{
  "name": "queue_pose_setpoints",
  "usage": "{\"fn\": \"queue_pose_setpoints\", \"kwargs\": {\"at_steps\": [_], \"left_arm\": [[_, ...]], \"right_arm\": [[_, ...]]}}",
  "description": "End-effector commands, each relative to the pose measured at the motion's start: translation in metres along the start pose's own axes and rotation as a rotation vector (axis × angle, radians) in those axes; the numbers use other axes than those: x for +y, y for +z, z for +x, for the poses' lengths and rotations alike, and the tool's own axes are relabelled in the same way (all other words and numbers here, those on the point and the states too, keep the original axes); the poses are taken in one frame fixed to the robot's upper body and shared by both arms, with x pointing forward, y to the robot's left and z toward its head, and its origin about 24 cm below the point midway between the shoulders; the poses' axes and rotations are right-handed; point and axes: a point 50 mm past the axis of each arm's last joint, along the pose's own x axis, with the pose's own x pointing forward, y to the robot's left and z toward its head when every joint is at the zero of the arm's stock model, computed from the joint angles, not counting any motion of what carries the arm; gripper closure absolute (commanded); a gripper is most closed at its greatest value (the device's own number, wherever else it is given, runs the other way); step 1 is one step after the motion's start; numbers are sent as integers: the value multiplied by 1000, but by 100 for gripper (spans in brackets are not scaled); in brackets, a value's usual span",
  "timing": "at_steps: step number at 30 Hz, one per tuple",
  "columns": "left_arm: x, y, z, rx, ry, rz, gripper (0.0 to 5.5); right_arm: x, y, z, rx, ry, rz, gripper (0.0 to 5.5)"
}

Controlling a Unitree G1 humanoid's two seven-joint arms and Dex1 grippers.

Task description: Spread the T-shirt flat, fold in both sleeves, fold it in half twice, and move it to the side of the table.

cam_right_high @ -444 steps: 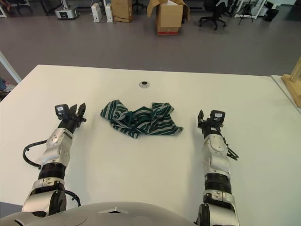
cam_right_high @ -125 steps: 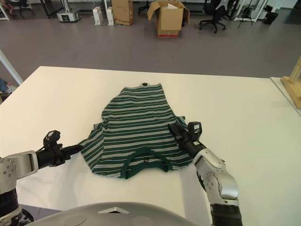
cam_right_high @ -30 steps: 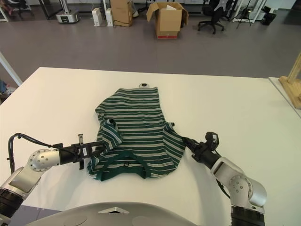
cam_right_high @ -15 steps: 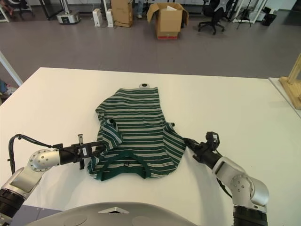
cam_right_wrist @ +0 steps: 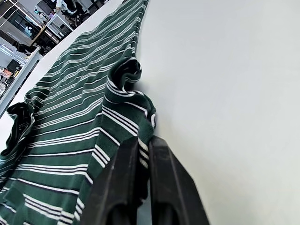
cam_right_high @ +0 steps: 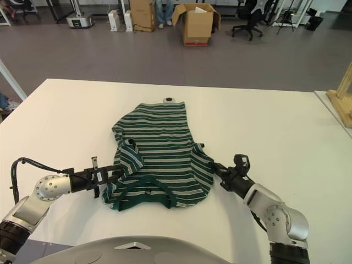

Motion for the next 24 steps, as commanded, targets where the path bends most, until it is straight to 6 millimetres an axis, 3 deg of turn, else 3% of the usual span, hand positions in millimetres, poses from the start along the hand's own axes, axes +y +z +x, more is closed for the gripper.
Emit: {"fn": "queue_pose_setpoints", "kwargs": {"at_steps": [1, 6, 11, 16, 19, 24], "left_arm": [[-9, -6, 1, 35, -31, -18, 451], [0, -6, 3, 18, 38, -62, 451], [0, -3, 5, -17, 62, -94, 451], [7, 23, -5, -227, 5, -222, 451], [25, 27, -17, -260, 32, -263, 451], [44, 23, -25, -232, 93, -262, 451]], "right_arm": [[-20, -28, -4, 103, -137, 80, 550], [-29, -4, -9, 2, -195, 60, 550], [3, 16, -7, -67, -14, 18, 550], [25, 28, -5, -88, 74, -18, 550], [36, 29, -1, -85, 110, -29, 550], [61, 11, 22, 6, 206, -29, 550]]}}
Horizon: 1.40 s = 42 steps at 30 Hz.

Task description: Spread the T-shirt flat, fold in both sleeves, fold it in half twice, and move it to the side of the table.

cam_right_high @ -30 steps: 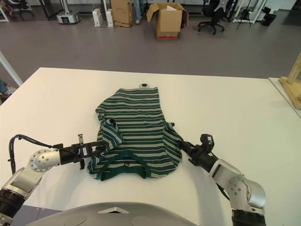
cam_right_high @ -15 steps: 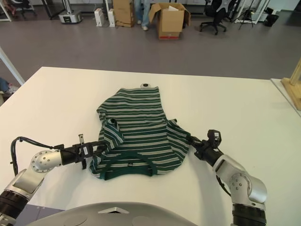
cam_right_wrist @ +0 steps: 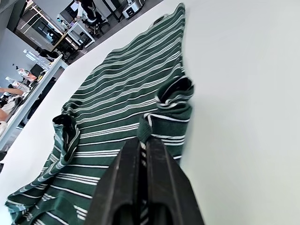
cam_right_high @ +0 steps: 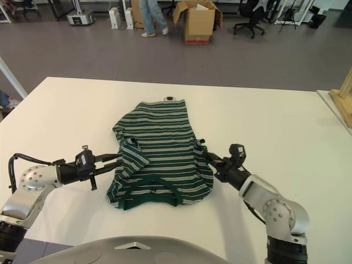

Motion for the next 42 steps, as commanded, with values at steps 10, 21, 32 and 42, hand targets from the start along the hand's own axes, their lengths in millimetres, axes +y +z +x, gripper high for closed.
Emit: {"fn": "queue_pose_setpoints", "kwargs": {"at_steps": [10, 21, 32, 42], "left_arm": [[6, -8, 0, 48, 6, 9, 451], [21, -16, -12, 189, -47, 355, 451], [11, -32, -19, 212, -491, 947, 366], [-26, -42, 10, 0, -603, 992, 366]], "right_arm": [[40, -17, 45, 128, 166, -21, 502], [13, 50, -4, -21, 11, -535, 395], [-21, 11, -35, 414, 486, -1695, 261], [-19, -7, -3, 291, 699, -1835, 261]]}}
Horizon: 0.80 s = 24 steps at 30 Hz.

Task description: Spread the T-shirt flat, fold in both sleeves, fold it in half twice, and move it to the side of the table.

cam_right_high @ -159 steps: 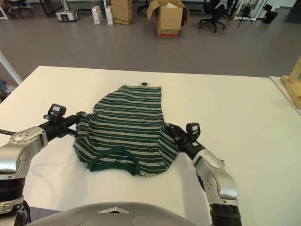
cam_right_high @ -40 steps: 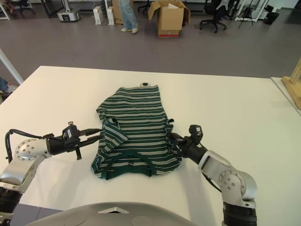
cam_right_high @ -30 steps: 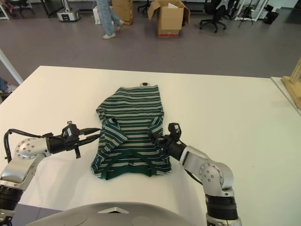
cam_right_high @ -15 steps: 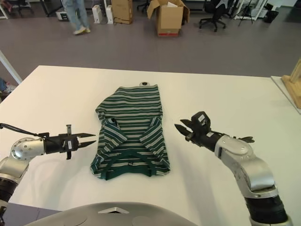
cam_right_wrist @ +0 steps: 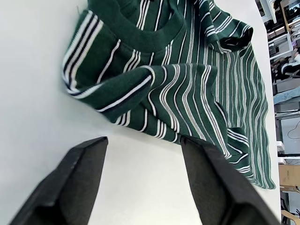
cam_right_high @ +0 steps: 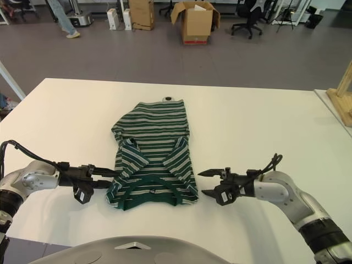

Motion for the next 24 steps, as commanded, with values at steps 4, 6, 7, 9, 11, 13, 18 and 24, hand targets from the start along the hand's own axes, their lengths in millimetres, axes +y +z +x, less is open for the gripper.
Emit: {"fn": "queue_pose_setpoints", "kwargs": {"at_steps": [4, 6, 7, 9, 11, 13, 18, 24], "left_arm": [[-18, 9, 30, -128, -155, 15, 385], [-19, 9, 31, -144, -172, 15, 418], [-21, 9, 31, -151, -188, 15, 434], [-23, 9, 30, -160, -209, 16, 464], [-24, 8, 29, -163, -223, 14, 493], [-26, 5, 29, -156, -246, -6, 519], [-50, 33, 20, -273, -360, -106, 550], [-31, 80, -4, -347, -348, -512, 550]], "right_arm": [[1, -5, 34, -50, 104, -27, 299], [2, -6, 36, -57, 129, -31, 338], [5, -6, 35, -64, 151, -34, 358], [9, -5, 35, -77, 185, -41, 392], [16, -3, 35, -93, 229, -50, 435], [23, 0, 34, -112, 272, -46, 475], [47, 29, 25, -184, 350, 236, 550], [39, 69, 6, -259, 444, 711, 550]]}}
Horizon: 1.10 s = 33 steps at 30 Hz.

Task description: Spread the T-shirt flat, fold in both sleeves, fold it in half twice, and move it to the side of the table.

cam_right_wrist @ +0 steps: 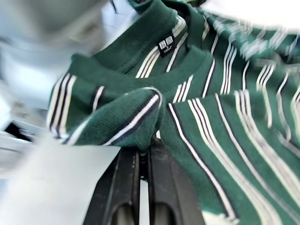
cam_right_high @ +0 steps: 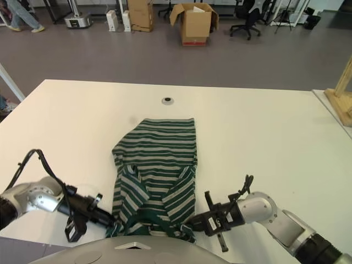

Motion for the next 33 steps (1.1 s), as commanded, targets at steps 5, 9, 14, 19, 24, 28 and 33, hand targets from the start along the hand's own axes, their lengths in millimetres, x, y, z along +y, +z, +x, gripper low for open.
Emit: {"fn": "queue_pose_setpoints", "kwargs": {"at_steps": [5, 9, 14, 19, 24, 28, 33], "left_arm": [[71, -6, -57, -29, 306, -522, 550], [104, -16, -94, -103, 467, -713, 550], [116, -43, -113, -124, 584, -860, 550], [116, -88, -126, -78, 787, -994, 550], [124, -107, -118, -145, 934, -1068, 550], [128, -120, -98, -184, 969, -1182, 550], [119, -138, -95, -247, 1255, -1358, 550]], "right_arm": [[-23, 52, -55, -254, 48, 604, 550], [-67, 66, -94, -434, -71, 684, 550], [-119, 55, -105, -554, -230, 765, 550], [-179, 13, -91, -556, -477, 953, 550], [-213, -6, -72, -518, -613, 1063, 550], [-224, -13, -63, -498, -679, 1132, 550], [-232, -26, -56, -526, -867, 1239, 550]]}}
